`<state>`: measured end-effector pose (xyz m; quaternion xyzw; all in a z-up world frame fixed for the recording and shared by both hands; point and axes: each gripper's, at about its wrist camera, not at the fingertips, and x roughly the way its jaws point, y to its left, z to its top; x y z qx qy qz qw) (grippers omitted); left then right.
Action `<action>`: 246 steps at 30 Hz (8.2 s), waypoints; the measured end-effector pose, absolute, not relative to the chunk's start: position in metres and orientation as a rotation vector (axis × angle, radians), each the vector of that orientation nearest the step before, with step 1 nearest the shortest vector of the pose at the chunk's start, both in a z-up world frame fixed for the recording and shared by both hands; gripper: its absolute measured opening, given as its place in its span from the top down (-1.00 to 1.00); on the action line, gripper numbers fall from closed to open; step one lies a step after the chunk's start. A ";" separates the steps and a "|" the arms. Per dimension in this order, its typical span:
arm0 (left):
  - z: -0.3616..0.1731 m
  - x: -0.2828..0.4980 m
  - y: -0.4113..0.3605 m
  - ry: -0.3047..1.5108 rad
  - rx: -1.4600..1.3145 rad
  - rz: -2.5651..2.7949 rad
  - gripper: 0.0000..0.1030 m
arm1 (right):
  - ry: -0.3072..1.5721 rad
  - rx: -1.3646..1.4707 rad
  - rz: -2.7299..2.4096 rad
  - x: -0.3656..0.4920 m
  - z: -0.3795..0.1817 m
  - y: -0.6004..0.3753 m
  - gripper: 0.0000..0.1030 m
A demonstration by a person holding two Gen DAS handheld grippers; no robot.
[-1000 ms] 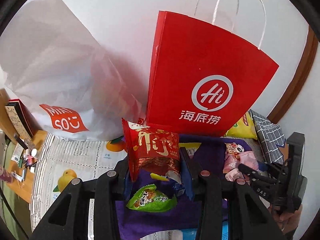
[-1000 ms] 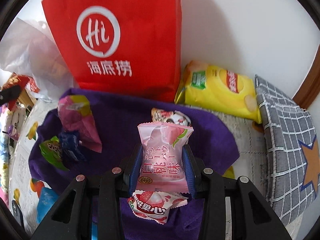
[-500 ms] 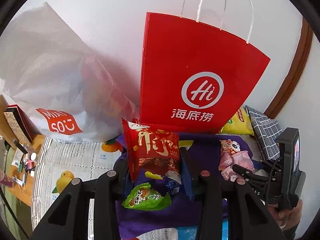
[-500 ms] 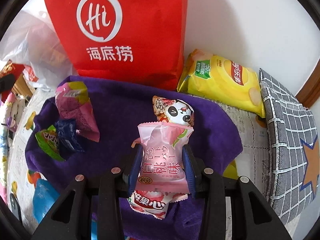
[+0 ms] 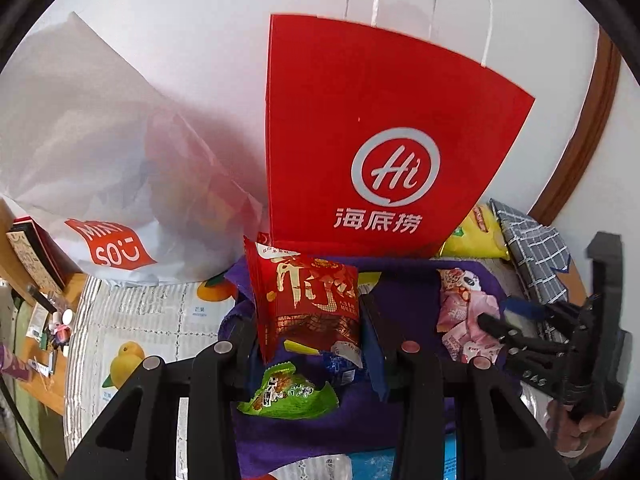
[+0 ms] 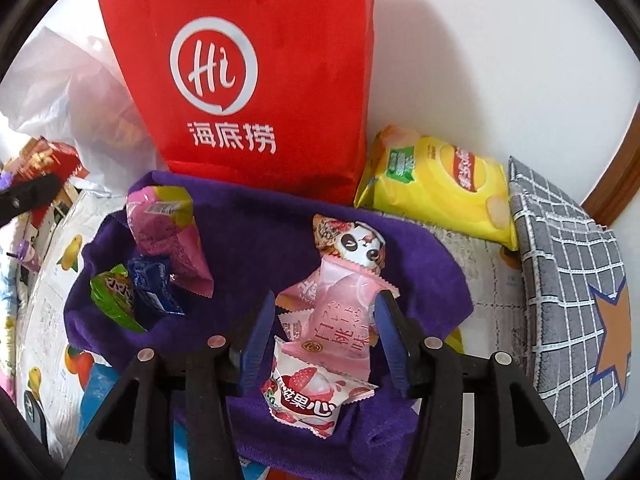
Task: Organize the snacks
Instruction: 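Lower the red bag and pink packet onto the purple towel with both grippers, then open both grippers and withdraw them from the purple towel, then move the right gripper down to the pink lollipop packet on the sheet, then grasp the yellow snack bag with the left gripper while the right holds the lollipop packet, then lift the yellow bag with the left gripper while the right lifts the lollipop packet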
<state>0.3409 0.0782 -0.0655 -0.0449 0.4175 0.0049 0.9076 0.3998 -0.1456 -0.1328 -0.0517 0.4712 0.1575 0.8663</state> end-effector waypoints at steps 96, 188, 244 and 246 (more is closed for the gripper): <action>-0.061 0.124 0.088 0.793 -0.096 0.023 -0.20 | 1.082 -0.019 0.339 0.144 -0.185 -0.110 -0.24; -0.189 0.131 0.071 0.999 -0.053 -0.034 -0.21 | 0.914 -0.028 0.114 0.173 -0.211 -0.199 0.54; -0.201 0.124 0.076 0.894 -0.086 0.000 -0.22 | 0.903 0.090 0.126 0.175 -0.212 -0.217 0.54; -0.200 0.123 0.077 0.899 -0.089 -0.002 -0.22 | 0.903 0.094 0.126 0.175 -0.212 -0.217 0.55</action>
